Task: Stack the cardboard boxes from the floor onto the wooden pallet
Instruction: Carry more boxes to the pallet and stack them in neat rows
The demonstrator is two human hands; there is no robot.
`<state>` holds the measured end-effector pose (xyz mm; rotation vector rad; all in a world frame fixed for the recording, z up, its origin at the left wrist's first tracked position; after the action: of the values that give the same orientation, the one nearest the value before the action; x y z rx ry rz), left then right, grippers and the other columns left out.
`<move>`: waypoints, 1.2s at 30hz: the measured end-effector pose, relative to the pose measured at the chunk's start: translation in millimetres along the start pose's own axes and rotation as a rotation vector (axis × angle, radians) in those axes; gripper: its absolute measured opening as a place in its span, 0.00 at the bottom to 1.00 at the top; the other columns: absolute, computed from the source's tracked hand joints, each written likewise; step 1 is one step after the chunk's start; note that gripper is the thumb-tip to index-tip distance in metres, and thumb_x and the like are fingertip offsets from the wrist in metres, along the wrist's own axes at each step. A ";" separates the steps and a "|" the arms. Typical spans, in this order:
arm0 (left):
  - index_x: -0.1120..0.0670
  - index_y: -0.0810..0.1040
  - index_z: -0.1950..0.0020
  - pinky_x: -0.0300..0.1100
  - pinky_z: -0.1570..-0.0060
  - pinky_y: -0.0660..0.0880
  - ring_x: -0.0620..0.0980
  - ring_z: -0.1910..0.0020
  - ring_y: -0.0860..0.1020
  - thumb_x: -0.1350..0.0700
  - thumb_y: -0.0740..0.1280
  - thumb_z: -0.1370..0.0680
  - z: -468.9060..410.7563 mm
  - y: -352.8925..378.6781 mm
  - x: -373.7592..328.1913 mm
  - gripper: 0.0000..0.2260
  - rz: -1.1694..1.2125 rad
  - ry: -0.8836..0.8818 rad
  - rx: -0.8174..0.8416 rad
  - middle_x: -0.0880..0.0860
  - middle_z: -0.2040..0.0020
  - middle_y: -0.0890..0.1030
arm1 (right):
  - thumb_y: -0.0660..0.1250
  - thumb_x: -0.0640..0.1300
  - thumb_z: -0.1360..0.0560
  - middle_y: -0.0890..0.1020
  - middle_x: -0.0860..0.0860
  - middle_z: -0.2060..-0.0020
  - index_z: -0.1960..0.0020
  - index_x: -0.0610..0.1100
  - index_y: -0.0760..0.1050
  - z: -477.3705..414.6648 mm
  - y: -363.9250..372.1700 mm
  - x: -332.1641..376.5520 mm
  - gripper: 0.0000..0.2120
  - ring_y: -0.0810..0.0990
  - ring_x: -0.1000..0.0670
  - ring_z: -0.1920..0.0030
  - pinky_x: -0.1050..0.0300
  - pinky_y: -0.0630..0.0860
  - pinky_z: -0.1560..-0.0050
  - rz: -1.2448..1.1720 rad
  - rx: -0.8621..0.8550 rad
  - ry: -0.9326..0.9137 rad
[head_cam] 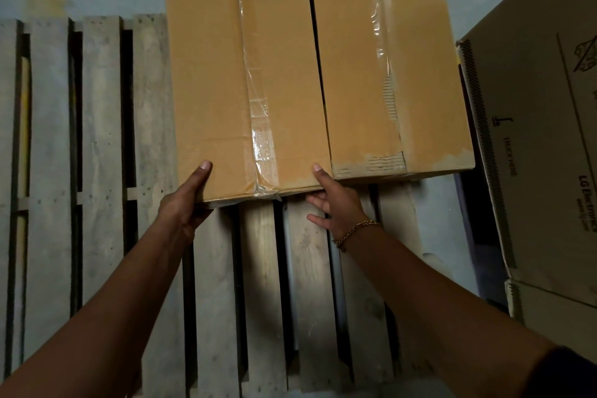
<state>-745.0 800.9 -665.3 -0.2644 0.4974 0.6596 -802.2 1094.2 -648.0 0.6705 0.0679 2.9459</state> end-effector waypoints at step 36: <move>0.58 0.76 0.32 0.50 0.45 0.83 0.57 0.45 0.83 0.24 0.79 0.56 -6.5 -7.3 -2.9 0.61 -0.203 0.096 -0.108 0.57 0.38 0.81 | 0.78 0.65 0.32 0.79 0.49 0.36 0.27 0.42 0.70 -9.3 -6.9 2.6 0.43 0.83 0.52 0.43 0.48 0.84 0.57 0.085 -0.079 -0.013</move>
<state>-744.6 791.3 -668.7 -0.4441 0.5194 0.4776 -807.9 1101.2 -655.7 0.6987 -0.0795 3.0065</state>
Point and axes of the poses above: each hand's wrist, its own z-axis away from the middle knuckle, its own y-axis out of the palm, x = y × z, the point moved 7 cm from there along -z, towards the middle knuckle
